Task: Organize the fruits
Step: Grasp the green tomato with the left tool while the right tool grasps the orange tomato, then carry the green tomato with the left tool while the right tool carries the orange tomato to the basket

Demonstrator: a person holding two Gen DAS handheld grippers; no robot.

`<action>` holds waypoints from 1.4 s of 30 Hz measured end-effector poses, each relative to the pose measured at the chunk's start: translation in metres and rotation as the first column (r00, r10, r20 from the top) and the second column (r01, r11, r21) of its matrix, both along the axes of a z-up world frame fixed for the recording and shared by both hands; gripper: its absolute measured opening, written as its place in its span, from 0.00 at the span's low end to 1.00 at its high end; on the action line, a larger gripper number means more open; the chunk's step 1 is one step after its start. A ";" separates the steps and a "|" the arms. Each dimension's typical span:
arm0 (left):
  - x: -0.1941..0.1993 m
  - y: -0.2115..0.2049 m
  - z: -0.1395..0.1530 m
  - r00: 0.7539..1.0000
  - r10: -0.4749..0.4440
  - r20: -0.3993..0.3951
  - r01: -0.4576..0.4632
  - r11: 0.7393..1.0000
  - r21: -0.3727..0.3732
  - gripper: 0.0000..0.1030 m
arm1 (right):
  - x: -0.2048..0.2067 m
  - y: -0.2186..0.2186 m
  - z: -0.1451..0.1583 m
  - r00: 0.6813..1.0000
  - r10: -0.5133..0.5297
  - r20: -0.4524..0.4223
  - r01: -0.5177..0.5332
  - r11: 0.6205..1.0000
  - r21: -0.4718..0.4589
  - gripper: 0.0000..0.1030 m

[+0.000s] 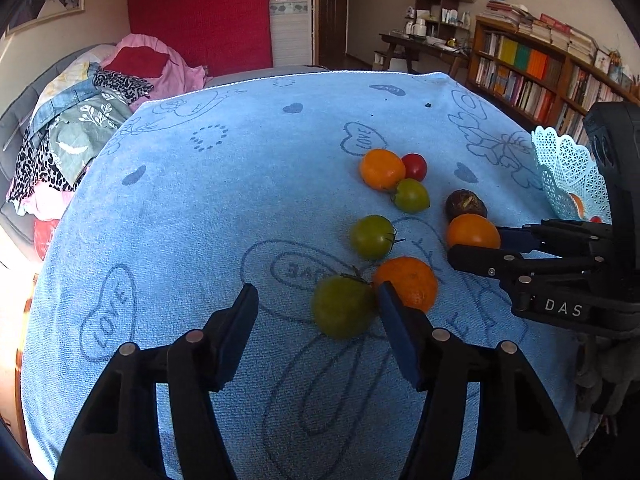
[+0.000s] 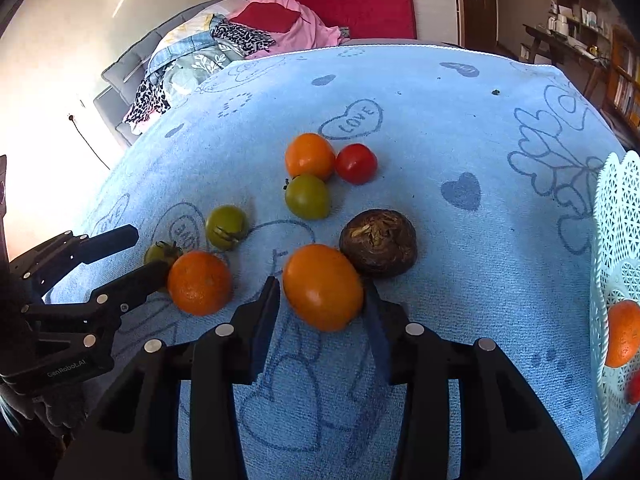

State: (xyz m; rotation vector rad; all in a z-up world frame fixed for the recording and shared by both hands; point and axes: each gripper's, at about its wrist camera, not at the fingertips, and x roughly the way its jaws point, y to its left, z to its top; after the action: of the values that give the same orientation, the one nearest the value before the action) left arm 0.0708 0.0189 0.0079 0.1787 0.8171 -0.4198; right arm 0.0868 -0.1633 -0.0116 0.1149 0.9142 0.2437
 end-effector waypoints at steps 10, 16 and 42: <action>0.001 0.008 -0.002 0.997 -0.047 -0.055 0.041 0.993 -0.107 0.42 | -0.005 -0.003 0.002 1.000 -0.007 0.017 0.007 1.000 0.011 0.38; 0.004 0.013 -0.003 0.994 -0.067 -0.092 0.052 0.986 -0.156 0.37 | -0.014 -0.010 0.008 0.999 -0.028 0.044 0.027 0.999 0.024 0.37; 0.006 0.002 -0.011 0.999 0.006 -0.039 -0.006 1.000 -0.006 0.34 | 0.000 -0.003 0.000 1.000 -0.016 0.002 0.016 1.000 0.008 0.37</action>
State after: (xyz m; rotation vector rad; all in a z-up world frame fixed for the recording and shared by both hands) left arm 0.0770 0.0209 -0.0028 0.1628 0.8541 -0.4211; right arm 0.0871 -0.1659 -0.0120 0.1291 0.9100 0.2322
